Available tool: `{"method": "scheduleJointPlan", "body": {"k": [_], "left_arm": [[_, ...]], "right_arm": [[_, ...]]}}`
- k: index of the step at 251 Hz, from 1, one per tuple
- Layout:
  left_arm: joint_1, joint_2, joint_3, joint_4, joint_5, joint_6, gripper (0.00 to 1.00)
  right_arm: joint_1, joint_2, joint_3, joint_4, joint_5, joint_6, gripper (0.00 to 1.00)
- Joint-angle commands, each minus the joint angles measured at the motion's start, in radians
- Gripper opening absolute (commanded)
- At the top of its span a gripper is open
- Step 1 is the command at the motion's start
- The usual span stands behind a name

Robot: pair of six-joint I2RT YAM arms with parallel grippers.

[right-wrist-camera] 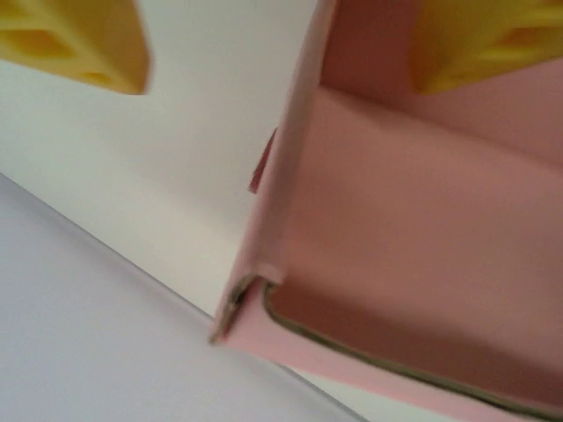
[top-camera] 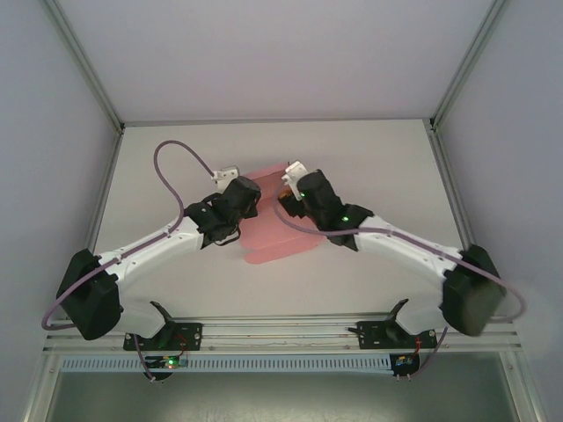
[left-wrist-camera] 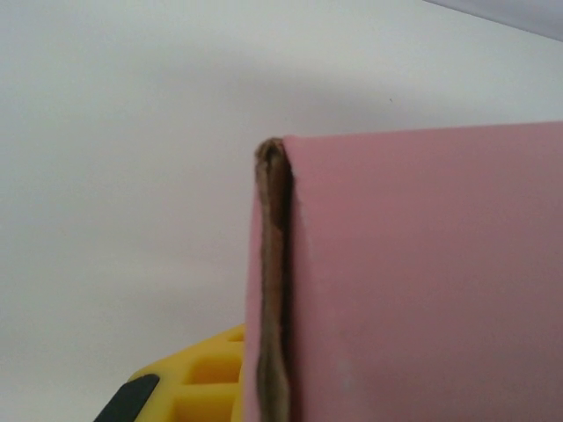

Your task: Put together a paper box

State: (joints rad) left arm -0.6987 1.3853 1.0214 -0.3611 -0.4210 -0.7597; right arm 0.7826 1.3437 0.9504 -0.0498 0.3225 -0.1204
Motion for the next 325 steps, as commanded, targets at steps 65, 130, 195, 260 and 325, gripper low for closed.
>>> {"method": "scheduleJointPlan", "body": {"k": [65,130,195,260,325], "left_arm": [[0.061,-0.048,0.115,-0.111,0.216,0.728,0.00],[0.058,-0.030,0.144,-0.278,0.467,1.461,0.00],[0.016,0.283,0.439,-0.588,0.435,1.703,0.00],[-0.079,0.626,0.635,-0.616,0.173,1.716,0.00],[-0.147,0.753,0.732,-0.596,0.112,1.705,0.26]], "right_arm": [[-0.123,-0.611,-0.330,0.145,-0.251,0.178,0.98],[-0.315,-0.850,-0.383,-0.064,-0.260,0.292,0.98],[-0.351,-0.883,-0.390,-0.190,-0.221,0.322,0.98],[-0.374,-0.876,-0.377,-0.242,-0.198,0.309,0.98],[-0.392,-0.919,-0.387,-0.288,-0.123,0.322,0.98]]}}
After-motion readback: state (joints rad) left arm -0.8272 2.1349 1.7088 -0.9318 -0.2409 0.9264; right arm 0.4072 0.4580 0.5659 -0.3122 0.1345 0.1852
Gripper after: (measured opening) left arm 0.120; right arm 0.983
